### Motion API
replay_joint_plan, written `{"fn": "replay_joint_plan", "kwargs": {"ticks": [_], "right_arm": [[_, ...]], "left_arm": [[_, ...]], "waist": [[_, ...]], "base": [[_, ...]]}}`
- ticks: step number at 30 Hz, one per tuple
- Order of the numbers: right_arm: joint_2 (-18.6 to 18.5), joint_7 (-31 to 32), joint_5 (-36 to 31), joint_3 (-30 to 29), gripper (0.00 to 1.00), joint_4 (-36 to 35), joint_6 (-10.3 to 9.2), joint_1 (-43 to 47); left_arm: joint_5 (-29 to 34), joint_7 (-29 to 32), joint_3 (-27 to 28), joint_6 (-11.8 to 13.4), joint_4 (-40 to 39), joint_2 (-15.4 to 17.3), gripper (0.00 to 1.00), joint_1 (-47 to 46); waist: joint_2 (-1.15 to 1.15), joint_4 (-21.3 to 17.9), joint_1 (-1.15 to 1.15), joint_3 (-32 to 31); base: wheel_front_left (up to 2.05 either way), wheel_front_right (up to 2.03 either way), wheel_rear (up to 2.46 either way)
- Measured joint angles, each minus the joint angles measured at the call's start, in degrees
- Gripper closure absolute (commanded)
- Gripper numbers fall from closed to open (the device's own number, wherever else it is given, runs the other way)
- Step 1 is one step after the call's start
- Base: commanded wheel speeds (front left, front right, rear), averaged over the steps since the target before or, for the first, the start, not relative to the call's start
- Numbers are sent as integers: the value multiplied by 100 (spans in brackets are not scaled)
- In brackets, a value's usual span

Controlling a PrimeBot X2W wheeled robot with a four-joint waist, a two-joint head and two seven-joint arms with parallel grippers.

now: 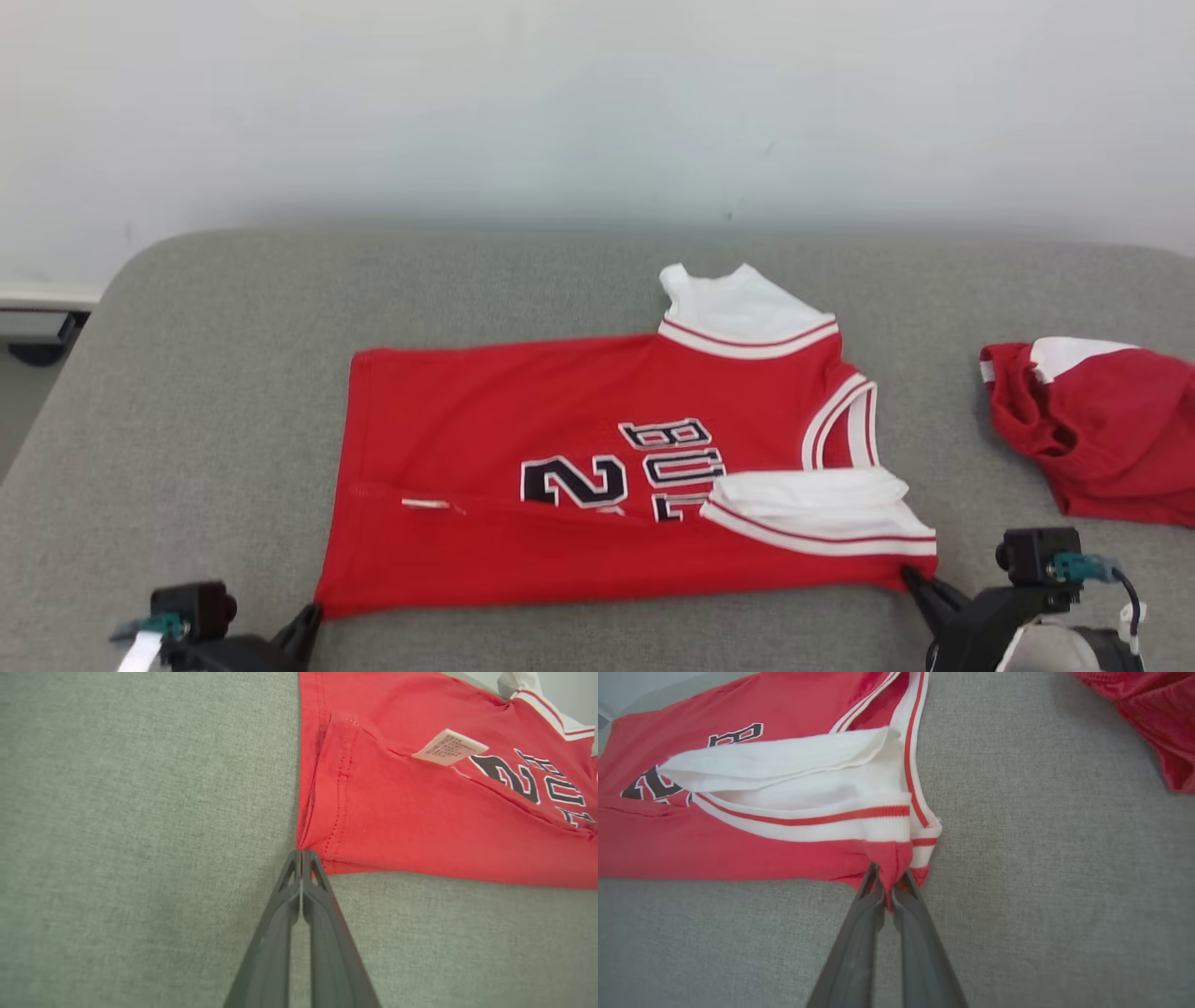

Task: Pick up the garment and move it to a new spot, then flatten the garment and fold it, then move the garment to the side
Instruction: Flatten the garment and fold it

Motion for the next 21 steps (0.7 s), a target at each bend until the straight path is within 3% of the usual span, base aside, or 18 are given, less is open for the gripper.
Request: {"fn": "replay_joint_plan", "kwargs": {"ticks": [11,21], "right_arm": [[-109,46,125,-43,100,-925,-19,1299],[-98,341,249,29,100,-1288,-169,1547]], "left_arm": [[-3,38,-85,-30,-243,245,100,794],[-46,205,-92,66,-430,310,100,917]], "waist": [[0,-247,0,-469],[0,-398,0,-459]], "base": [[0,0,0],[0,0,0]]}}
